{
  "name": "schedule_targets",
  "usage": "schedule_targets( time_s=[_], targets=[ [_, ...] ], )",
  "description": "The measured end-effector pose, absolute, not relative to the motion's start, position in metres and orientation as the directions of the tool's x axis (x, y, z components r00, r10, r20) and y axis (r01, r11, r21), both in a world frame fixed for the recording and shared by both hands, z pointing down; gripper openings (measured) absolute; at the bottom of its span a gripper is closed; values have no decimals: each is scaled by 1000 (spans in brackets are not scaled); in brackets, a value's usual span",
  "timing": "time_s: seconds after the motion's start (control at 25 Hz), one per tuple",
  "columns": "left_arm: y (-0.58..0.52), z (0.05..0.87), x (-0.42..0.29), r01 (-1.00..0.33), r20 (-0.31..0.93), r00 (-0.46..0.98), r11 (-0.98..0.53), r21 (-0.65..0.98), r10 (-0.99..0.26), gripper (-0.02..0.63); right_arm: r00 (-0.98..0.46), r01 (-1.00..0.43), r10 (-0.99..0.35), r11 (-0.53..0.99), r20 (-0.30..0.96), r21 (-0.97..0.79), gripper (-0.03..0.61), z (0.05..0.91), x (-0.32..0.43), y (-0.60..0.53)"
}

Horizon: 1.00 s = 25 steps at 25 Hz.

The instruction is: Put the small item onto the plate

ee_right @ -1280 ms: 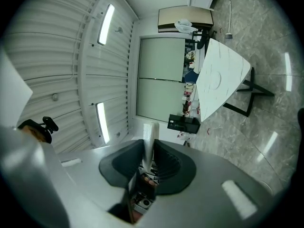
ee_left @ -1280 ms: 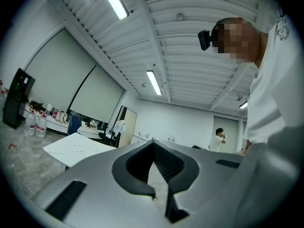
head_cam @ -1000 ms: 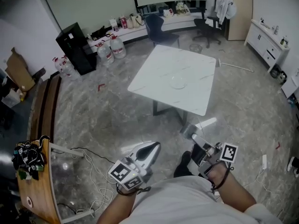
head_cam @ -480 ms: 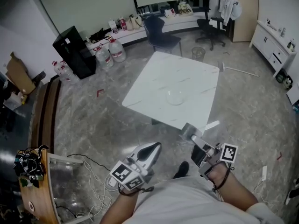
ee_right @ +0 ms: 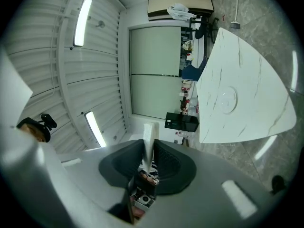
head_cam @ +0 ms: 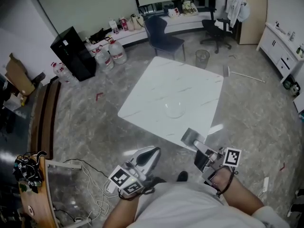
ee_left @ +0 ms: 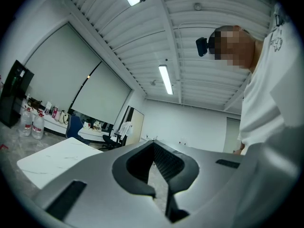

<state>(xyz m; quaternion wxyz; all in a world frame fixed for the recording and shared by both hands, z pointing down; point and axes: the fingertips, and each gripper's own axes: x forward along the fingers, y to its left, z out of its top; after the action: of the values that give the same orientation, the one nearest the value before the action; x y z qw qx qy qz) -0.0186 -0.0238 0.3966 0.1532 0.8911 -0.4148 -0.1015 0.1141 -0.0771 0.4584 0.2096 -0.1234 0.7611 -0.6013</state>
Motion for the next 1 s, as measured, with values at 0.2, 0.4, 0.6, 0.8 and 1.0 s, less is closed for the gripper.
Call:
schedule_targets(
  time_s=[0.2,0.4,0.6,0.8,1.0],
  targets=[
    [-58,409,-22,-704,-44,627,-590,396,-778,6,-883,54,-442,240,-159,-969,74,463,113,-106],
    [-97,416,-26,-686,-45,647,-607,402,-761,6,-883,42,-444,243,-149,-969,74,465,101,-137],
    [-150,430,-41,-660,-33,672,-618,428,-740,6,-876,30,-462,231,-137,-973,74,474,81,-175],
    [-198,437,-64,-637,-15,697,-628,447,-717,5,-858,7,-501,201,-109,-980,74,482,60,-215],
    [-245,444,-88,-604,7,735,-649,463,-678,5,-842,-11,-532,190,-94,-982,74,487,28,-254]
  ],
)
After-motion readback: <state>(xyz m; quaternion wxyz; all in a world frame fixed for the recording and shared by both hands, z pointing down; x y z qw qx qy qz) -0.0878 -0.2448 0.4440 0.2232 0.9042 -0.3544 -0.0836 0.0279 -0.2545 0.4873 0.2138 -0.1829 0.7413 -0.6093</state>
